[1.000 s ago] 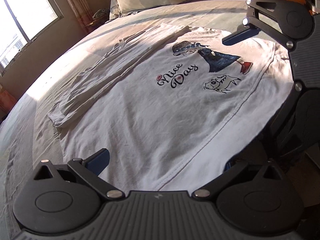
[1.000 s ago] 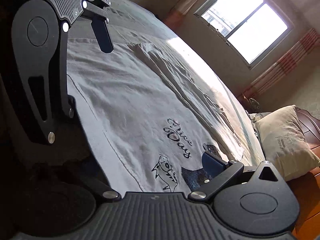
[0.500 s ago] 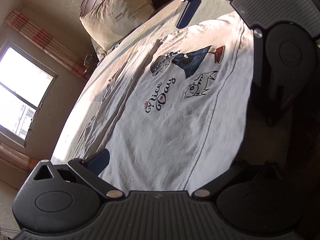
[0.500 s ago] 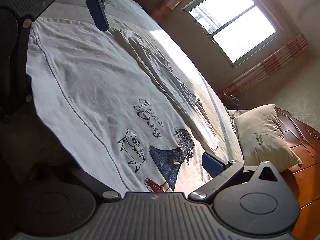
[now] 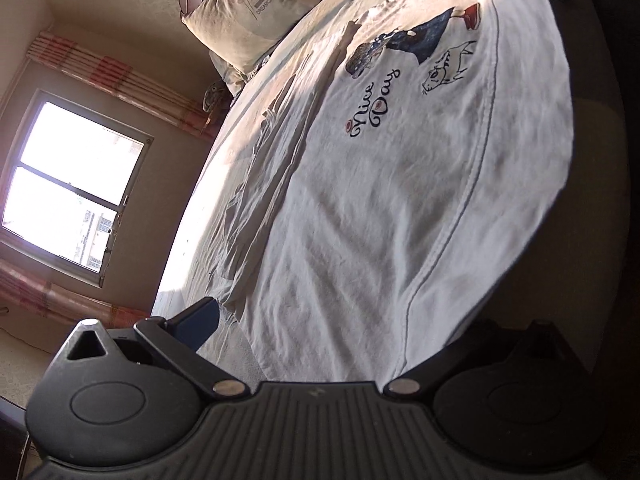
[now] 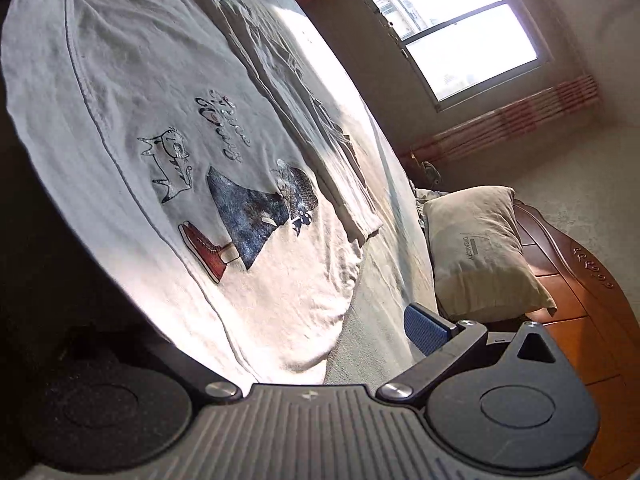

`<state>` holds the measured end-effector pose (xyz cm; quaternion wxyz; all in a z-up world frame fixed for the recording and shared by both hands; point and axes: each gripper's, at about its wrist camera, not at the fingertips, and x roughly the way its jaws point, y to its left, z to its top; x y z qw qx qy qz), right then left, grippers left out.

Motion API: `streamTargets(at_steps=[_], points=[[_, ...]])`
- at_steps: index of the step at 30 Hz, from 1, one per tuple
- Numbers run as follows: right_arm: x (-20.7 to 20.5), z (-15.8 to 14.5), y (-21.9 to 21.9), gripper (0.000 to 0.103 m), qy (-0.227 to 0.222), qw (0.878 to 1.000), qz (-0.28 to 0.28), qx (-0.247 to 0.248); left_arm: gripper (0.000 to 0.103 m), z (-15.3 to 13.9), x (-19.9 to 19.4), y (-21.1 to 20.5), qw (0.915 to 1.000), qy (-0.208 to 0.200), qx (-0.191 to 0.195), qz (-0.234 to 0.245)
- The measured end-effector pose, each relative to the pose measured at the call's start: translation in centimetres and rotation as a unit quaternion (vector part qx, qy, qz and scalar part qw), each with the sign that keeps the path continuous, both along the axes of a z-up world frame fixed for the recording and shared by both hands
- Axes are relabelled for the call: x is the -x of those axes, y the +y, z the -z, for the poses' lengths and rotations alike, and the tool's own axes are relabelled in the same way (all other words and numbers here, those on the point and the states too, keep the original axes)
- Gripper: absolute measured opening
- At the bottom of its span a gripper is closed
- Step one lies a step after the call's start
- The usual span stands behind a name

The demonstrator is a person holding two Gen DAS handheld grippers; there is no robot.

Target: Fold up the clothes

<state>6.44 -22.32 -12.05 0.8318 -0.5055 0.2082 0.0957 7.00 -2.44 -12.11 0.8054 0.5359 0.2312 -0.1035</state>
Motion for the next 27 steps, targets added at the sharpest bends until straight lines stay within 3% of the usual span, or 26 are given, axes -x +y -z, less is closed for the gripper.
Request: streamTargets(at_steps=[7, 8, 12, 15, 20, 27], points=[[-0.2, 0.3, 2.6, 0.103, -0.013, 1.0, -0.023, -0.005, 0.103, 0.4, -1.0, -0.9, 0.9997, -0.012, -0.018, 0.009], [-0.3, 0.3, 2.5, 0.103, -0.013, 1.0, -0.022, -0.006, 0.103, 0.7, -1.2, -0.5, 0.9994, -0.019, -0.03, 0.001], [-0.5, 0.3, 1.6, 0.103, -0.022, 1.0, -0.011, -0.007, 0.103, 0.5, -2.0, 0.3, 0.9992, -0.018, -0.012, -0.034], [-0.6, 0.3, 1.5, 0.103, -0.033, 0.999, -0.004, -0.013, 0.103, 0.8, -2.1, -0.5, 0.9984, -0.04, -0.028, -0.03], [-0.6, 0.0, 1.9, 0.103, -0.09, 0.996, 0.01, -0.011, 0.103, 0.3, -2.6, -0.8, 0.9958, -0.078, -0.025, -0.04], [-2.1, -0.7, 1.7, 0.103, -0.131, 0.99, 0.037, -0.026, 0.103, -0.9, -3.8, -0.5, 0.992, -0.113, -0.014, -0.055]])
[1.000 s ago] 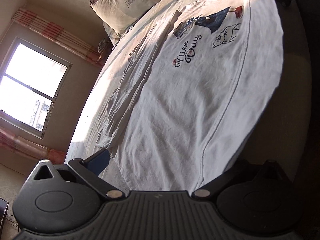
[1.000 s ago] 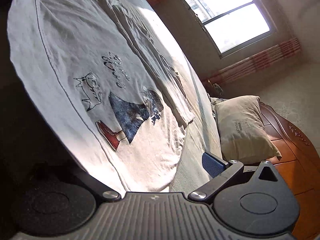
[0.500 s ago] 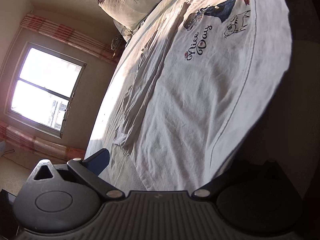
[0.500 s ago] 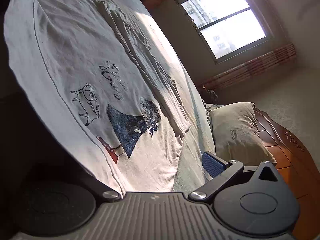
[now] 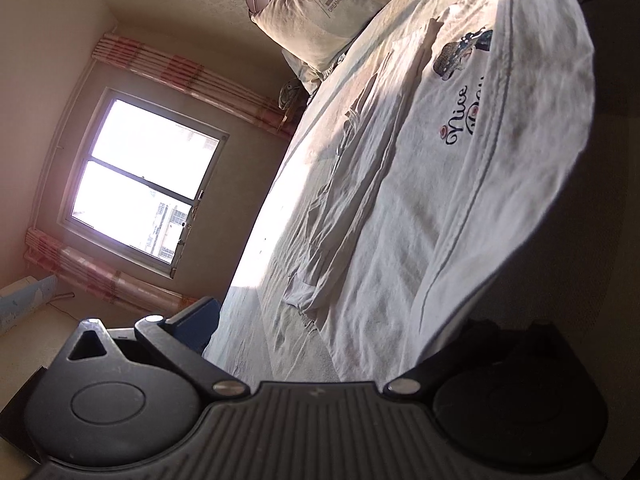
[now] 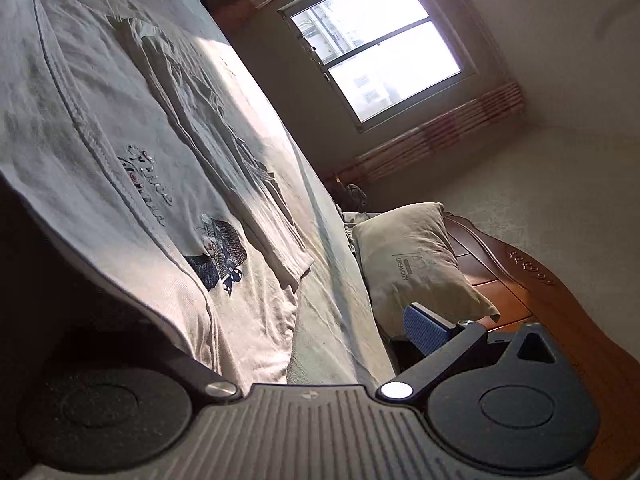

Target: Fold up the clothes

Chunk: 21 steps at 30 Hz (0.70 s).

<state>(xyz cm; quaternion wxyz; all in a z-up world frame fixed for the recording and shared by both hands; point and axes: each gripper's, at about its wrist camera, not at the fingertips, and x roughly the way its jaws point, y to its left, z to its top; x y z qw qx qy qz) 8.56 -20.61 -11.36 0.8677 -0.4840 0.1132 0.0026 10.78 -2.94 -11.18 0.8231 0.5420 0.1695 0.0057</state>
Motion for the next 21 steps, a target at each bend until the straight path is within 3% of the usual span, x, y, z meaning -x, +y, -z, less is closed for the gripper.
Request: streamTargets(at_steps=[11, 21], points=[[-3.5, -1.1, 0.3, 0.103, -0.032, 0.999, 0.007, 0.004, 0.103, -1.8, -3.8, 0.0, 0.9997, -0.026, 0.0, -0.003], [-10.3, -3.2, 1.2, 0.103, -0.061, 0.998, 0.008, 0.009, 0.103, -3.3, -9.9, 0.7, 0.9988, -0.047, 0.012, -0.007]])
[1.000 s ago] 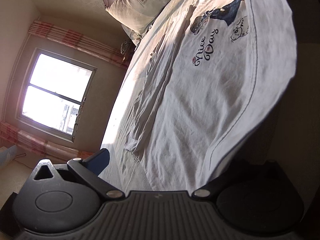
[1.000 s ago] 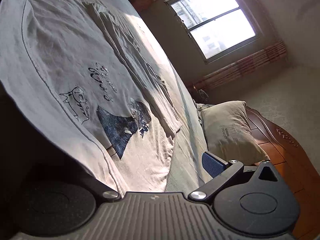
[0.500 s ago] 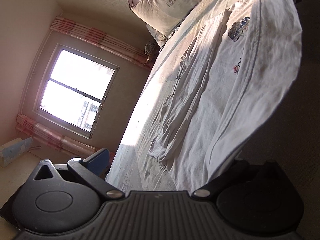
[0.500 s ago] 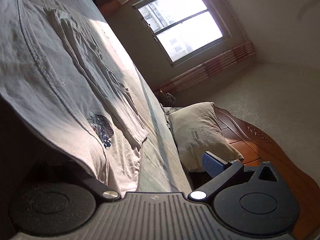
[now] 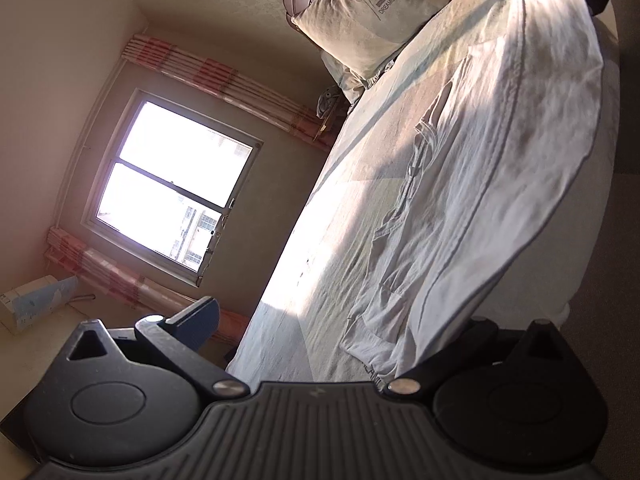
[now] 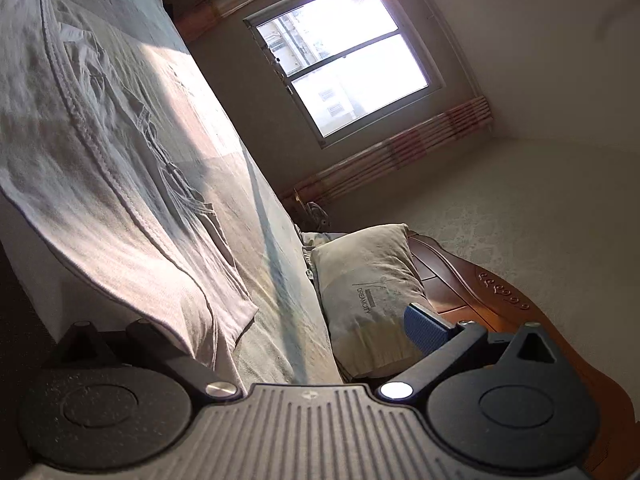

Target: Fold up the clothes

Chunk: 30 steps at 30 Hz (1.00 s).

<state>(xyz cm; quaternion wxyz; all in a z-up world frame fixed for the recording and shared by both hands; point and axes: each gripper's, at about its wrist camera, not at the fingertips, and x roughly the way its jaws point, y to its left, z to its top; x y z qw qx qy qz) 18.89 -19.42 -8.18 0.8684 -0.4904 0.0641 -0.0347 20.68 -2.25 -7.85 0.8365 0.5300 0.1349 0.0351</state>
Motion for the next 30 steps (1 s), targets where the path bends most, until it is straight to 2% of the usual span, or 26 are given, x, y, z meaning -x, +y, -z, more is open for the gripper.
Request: streamTargets(at_steps=[16, 25, 30], points=[[-12.2, -0.1, 1.9, 0.103, -0.02, 1.0, -0.003, 0.014, 0.103, 0.6, -11.0, 1.7, 0.9999, 0.0, -0.011, 0.008], [-18.0, 1.3, 3.4, 0.103, 0.002, 1.0, -0.009, 0.029, 0.103, 2.7, -15.8, 2.8, 0.9969, 0.075, 0.021, -0.007], [-19.8, 3.1, 3.7, 0.103, 0.066, 0.998, -0.004, 0.01, 0.103, 3.5, -17.8, 3.5, 0.9928, 0.111, 0.041, -0.015]])
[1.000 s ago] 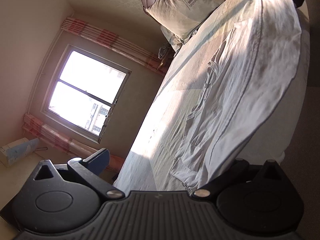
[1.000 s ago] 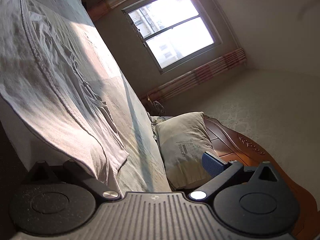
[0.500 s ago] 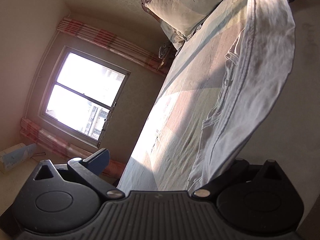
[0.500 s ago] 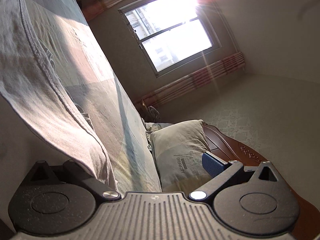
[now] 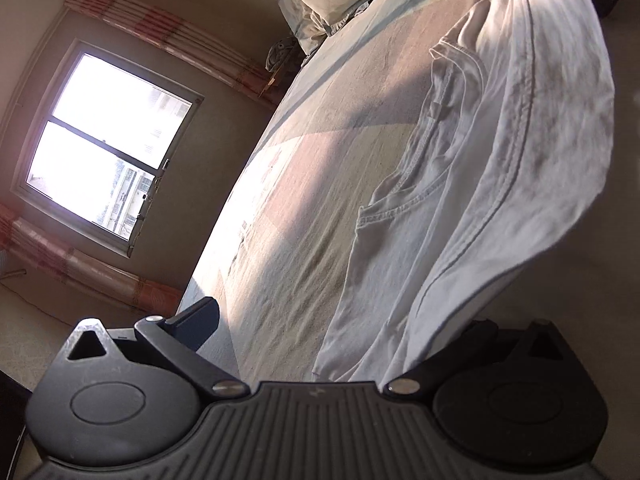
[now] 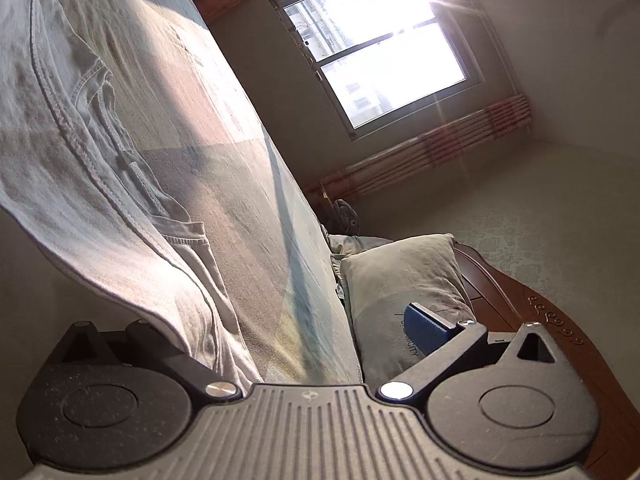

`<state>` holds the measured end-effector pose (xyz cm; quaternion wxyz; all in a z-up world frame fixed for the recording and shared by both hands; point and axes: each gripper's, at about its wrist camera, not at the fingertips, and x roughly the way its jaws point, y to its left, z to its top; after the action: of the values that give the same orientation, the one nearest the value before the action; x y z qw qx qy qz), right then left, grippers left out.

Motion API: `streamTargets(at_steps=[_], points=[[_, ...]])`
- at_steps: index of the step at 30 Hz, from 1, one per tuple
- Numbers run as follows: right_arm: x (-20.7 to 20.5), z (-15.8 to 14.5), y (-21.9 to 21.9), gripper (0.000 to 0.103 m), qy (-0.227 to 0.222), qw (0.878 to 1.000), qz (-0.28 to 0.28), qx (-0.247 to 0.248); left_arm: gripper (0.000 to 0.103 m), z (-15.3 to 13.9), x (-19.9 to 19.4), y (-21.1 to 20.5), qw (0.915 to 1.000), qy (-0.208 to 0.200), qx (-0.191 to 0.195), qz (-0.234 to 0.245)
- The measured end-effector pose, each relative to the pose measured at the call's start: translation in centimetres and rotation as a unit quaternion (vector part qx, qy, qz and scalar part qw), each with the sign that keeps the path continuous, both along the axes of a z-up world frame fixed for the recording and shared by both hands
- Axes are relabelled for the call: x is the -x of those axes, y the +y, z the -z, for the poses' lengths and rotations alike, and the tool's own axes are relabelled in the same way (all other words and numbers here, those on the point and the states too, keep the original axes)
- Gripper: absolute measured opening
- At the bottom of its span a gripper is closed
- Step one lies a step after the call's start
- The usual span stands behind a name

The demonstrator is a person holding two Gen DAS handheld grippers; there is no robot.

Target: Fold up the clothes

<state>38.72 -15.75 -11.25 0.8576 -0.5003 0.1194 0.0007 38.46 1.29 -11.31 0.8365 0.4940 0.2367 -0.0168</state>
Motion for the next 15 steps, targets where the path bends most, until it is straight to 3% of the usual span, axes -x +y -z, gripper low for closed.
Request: streamTargets(at_steps=[9, 15], points=[[4.6, -0.7, -2.0, 0.103, 0.053, 0.998, -0.011, -0.042, 0.103, -2.1, 1.7, 1.7, 0.9983, 0.019, 0.049, -0.023], [3.2, -1.4, -2.7, 0.103, 0.053, 0.998, -0.004, -0.04, 0.103, -3.5, 2.9, 2.8, 0.9954, 0.031, 0.082, -0.038]])
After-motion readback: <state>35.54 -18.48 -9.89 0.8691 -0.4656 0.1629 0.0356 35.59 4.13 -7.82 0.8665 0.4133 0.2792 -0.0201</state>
